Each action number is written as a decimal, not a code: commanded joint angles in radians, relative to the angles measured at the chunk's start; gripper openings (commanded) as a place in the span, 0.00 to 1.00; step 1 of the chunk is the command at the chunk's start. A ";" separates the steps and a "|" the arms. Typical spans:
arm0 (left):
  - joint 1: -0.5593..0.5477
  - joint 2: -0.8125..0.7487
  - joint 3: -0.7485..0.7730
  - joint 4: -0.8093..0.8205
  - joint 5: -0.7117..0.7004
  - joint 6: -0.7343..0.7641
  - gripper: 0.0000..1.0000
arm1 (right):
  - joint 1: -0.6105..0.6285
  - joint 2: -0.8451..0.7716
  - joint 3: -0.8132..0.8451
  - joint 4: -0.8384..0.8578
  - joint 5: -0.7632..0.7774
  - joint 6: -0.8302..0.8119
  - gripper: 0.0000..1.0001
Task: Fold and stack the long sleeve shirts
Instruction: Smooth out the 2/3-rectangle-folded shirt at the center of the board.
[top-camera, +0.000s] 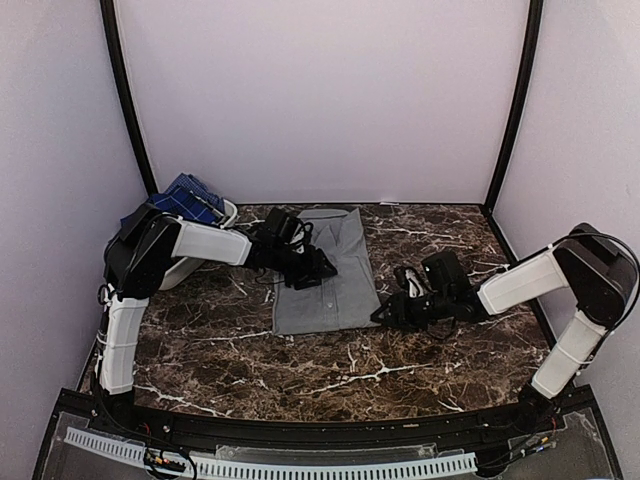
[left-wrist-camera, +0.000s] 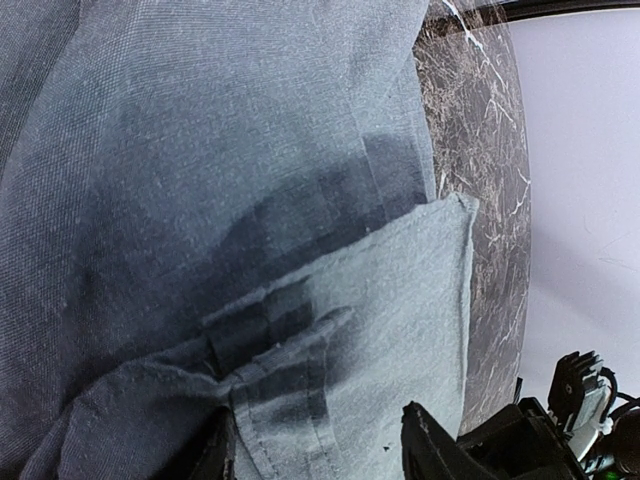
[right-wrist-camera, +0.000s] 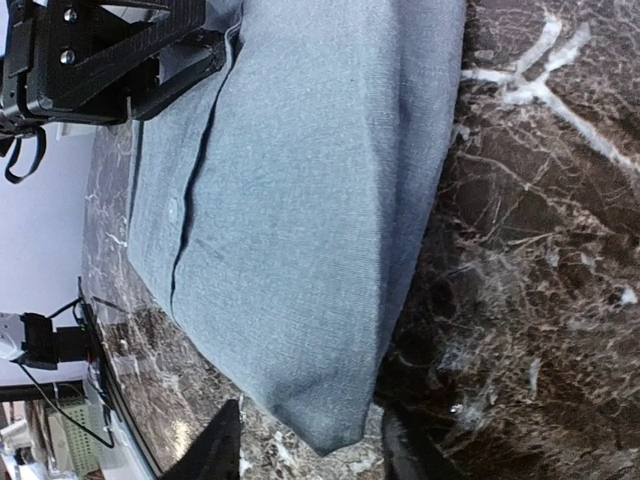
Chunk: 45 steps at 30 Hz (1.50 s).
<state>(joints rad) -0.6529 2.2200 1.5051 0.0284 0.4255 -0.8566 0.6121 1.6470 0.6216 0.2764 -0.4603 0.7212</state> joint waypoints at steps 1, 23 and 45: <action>-0.005 0.016 0.016 -0.023 -0.007 0.007 0.55 | 0.001 0.005 -0.017 0.098 -0.052 0.039 0.35; -0.004 0.029 0.023 -0.086 -0.023 0.016 0.55 | 0.176 -0.083 0.191 -0.399 0.288 -0.040 0.00; -0.004 0.031 0.084 -0.109 0.029 0.069 0.55 | 0.127 -0.106 0.174 -0.140 0.082 -0.038 0.40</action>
<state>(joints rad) -0.6575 2.2345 1.5406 -0.0166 0.4381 -0.8379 0.7387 1.4738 0.7204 0.0036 -0.2813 0.6838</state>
